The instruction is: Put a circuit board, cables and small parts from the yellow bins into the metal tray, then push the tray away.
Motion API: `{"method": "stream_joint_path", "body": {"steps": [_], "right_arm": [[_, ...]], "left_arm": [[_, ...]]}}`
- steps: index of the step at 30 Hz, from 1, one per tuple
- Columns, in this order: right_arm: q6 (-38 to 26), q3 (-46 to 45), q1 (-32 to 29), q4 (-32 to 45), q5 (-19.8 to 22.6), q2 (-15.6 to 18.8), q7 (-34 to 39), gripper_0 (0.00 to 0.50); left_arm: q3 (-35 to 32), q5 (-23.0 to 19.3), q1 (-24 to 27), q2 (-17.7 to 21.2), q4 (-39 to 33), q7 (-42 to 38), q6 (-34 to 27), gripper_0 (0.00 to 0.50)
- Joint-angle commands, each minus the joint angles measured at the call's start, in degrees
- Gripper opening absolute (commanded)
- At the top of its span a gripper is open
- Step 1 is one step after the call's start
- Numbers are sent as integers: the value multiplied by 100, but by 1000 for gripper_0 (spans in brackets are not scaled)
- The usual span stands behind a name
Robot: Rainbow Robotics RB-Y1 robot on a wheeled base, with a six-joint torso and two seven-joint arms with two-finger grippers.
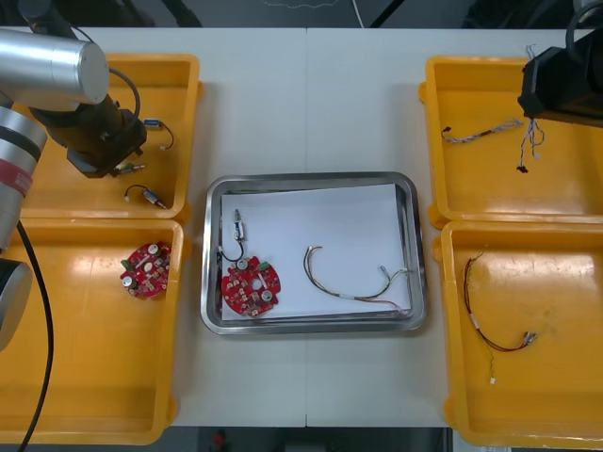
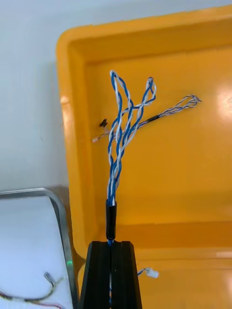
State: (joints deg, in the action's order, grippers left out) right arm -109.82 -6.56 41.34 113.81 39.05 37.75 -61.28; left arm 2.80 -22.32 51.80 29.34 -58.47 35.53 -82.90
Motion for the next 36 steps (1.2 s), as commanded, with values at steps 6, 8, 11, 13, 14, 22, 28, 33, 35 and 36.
{"method": "stream_joint_path", "body": {"steps": [6,8,11,13,14,22,28,33,35,36], "right_arm": [[-18,674,-109,1143,1149,628,-1255,0],[-18,788,-100,1222,1360,663,-1615,0],[-18,1017,-100,1346,1465,689,-2046,0],[-18,1210,-100,1460,1404,681,-2353,0],[-18,1351,-100,1548,1342,663,-2538,0],[22,2291,-100,1829,832,531,-3443,0],[408,2915,-65,1767,252,162,-3997,0],[795,3539,172,1363,-187,-137,-4252,0],[962,3733,243,1161,-258,-242,-4313,0],[1085,3847,295,1029,-319,-304,-4463,0]], "left_arm": [[151,-62,-249,186,-94,-222,275,500],[151,-53,-249,186,-94,-213,284,500],[151,-62,-258,186,-94,-213,284,500],[160,-62,-249,186,-94,-213,284,500],[160,-62,-258,186,-94,-213,284,500],[168,-62,-293,178,-94,-160,336,0],[248,-71,-311,195,-94,-143,415,0],[248,-123,-311,318,-384,-55,187,0],[239,-141,-320,389,-560,-11,29,0],[230,-141,-311,433,-692,15,-112,0]]}}
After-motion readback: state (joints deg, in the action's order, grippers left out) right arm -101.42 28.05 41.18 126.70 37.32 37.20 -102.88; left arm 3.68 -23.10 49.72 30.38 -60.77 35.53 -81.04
